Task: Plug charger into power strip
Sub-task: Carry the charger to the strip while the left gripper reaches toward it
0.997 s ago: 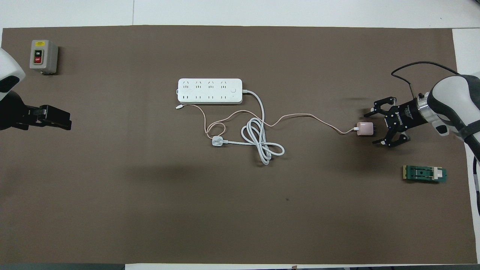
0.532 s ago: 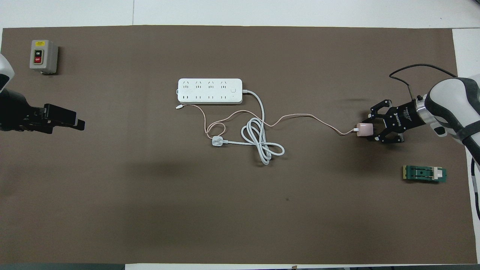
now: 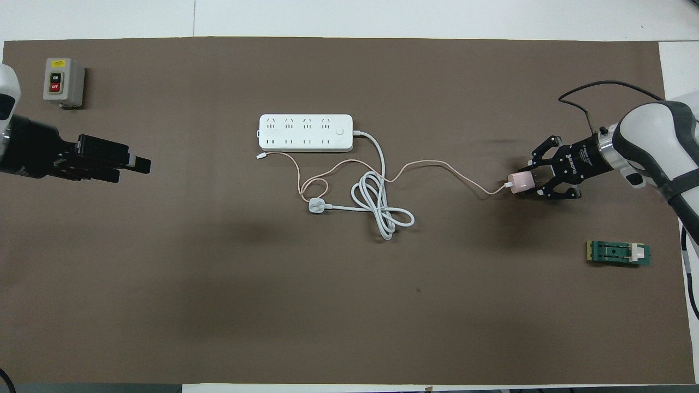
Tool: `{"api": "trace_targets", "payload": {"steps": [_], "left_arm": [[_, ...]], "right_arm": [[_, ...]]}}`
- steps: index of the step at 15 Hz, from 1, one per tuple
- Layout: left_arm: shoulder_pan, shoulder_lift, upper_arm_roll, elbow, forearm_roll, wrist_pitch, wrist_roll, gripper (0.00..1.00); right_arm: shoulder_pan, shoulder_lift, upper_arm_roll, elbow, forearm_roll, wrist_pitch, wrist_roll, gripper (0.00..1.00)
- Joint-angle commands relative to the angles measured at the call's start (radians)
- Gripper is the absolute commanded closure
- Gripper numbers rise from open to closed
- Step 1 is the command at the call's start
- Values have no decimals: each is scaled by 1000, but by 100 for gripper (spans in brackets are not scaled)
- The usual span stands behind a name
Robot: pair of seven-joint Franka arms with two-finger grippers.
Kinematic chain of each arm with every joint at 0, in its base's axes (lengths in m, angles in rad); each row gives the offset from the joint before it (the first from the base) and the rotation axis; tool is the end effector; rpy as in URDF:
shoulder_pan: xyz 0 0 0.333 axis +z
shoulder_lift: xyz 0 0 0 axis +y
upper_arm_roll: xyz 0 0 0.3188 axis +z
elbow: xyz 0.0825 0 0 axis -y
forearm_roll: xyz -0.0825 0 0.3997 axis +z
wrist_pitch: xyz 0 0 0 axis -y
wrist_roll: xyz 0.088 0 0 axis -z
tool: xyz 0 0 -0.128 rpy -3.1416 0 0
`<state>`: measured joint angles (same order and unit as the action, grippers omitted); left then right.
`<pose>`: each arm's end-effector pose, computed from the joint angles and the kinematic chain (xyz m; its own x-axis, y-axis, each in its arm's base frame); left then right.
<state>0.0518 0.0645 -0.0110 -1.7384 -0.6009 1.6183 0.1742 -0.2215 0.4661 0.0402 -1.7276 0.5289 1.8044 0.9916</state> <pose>0.5812 -0.0461 0.5133 0.9927 -0.0761 -0.0933 -0.0086 -0.8176 0.5757 0.6299 -0.0637 0.2754 0.1026 -0.8090 -0.5788 -0.9737 -0.2006 0.1077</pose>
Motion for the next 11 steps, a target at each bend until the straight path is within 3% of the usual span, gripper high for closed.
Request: {"api": "trace_targets", "payload": {"steps": [1, 7, 11], "left_arm": [[19, 20, -6, -20, -117, 26, 42, 0], [14, 27, -6, -73, -284, 49, 113, 0], [10, 49, -7, -101, -390, 40, 131, 0]], "right_arm": [[65, -4, 1, 106, 17, -60, 102, 100], [244, 3, 4, 250, 143, -42, 314, 100], [355, 9, 4, 302, 161, 12, 427, 100]]}}
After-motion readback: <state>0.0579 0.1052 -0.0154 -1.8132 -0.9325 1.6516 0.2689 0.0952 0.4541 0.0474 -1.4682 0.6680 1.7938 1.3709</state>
